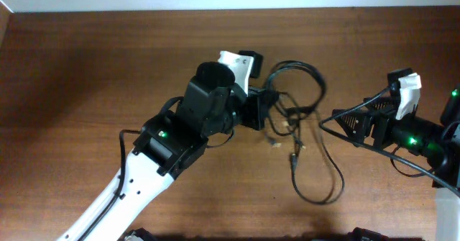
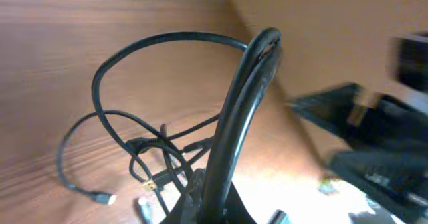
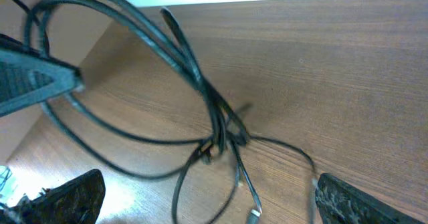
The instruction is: Untangle cables
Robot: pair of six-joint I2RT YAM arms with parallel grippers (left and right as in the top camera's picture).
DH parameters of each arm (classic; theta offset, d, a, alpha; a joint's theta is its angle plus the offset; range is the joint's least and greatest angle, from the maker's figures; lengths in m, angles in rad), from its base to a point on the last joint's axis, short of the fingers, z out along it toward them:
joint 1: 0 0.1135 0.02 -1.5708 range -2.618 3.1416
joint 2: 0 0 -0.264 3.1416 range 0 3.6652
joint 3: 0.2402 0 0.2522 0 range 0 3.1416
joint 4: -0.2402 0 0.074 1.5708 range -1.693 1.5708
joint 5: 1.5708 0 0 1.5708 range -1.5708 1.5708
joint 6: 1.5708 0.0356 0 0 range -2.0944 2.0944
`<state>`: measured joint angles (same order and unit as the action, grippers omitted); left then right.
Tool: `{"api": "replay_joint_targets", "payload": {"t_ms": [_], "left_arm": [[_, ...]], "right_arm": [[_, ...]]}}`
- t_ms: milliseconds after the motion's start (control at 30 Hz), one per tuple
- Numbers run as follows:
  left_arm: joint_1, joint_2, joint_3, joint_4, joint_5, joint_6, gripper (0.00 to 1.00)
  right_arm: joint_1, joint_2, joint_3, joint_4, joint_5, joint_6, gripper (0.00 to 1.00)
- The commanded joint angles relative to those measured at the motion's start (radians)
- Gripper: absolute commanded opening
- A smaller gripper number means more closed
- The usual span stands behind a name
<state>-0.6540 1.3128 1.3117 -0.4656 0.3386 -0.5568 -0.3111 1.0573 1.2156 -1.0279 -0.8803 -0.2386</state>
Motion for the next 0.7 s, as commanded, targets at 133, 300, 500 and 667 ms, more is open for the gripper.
{"api": "replay_joint_targets", "payload": {"t_ms": [133,300,500,667], "left_arm": [[0.002,-0.003,0.007,0.095,0.24,0.04,0.0],[0.0,-0.003,0.007,0.103,0.232,0.039,0.0],[-0.066,-0.003,0.007,0.183,0.28,0.039,0.0],[-0.137,-0.003,0.007,0.212,0.27,0.039,0.0]], "right_arm": [[-0.004,0.092,0.021,0.0,0.072,0.005,0.99],[-0.003,0.163,0.021,0.004,0.043,0.006,0.99],[-0.003,0.238,0.02,0.05,0.062,0.012,0.99],[-0.003,0.261,0.02,0.056,0.062,0.012,0.99]]}}
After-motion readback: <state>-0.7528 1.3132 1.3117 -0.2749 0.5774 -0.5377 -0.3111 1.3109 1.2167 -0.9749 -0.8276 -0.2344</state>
